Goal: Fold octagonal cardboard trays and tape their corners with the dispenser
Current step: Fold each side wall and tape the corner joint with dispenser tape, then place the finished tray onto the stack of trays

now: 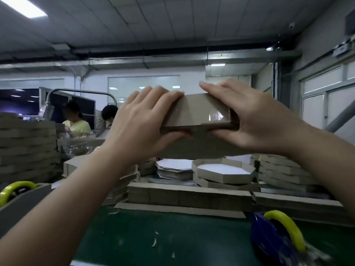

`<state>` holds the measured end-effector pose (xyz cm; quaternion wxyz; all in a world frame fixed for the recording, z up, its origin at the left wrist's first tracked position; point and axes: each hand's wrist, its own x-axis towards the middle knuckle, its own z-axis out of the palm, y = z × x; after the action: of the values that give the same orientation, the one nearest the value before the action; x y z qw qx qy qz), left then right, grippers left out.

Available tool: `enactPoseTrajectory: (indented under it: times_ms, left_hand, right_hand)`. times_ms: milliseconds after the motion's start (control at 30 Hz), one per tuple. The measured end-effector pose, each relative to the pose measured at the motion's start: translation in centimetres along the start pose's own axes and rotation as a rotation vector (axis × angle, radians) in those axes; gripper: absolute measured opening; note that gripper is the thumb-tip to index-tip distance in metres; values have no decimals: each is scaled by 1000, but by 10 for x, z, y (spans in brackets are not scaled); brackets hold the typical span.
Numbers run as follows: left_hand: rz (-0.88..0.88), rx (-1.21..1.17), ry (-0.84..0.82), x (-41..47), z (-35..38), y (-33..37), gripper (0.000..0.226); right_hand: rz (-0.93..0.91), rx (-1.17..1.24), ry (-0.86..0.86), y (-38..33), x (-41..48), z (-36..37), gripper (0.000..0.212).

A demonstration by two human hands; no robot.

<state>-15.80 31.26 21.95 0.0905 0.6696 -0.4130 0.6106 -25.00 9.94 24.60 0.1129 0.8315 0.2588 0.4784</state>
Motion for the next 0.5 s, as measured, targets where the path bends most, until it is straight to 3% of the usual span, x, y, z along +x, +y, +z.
enactPoseTrajectory:
  times_ms: [167, 367, 500]
  left_hand:
    - [-2, 61, -26, -11, 71, -21, 66]
    - [-45, 114, -20, -38, 166, -43, 68]
    - [-136, 92, 24, -45, 235, -43, 65]
  right_hand:
    - [-22, -207, 21, 23, 5, 64, 82]
    - [-53, -322, 68, 59, 0, 152, 64]
    - [-34, -412, 85, 91, -7, 207, 73]
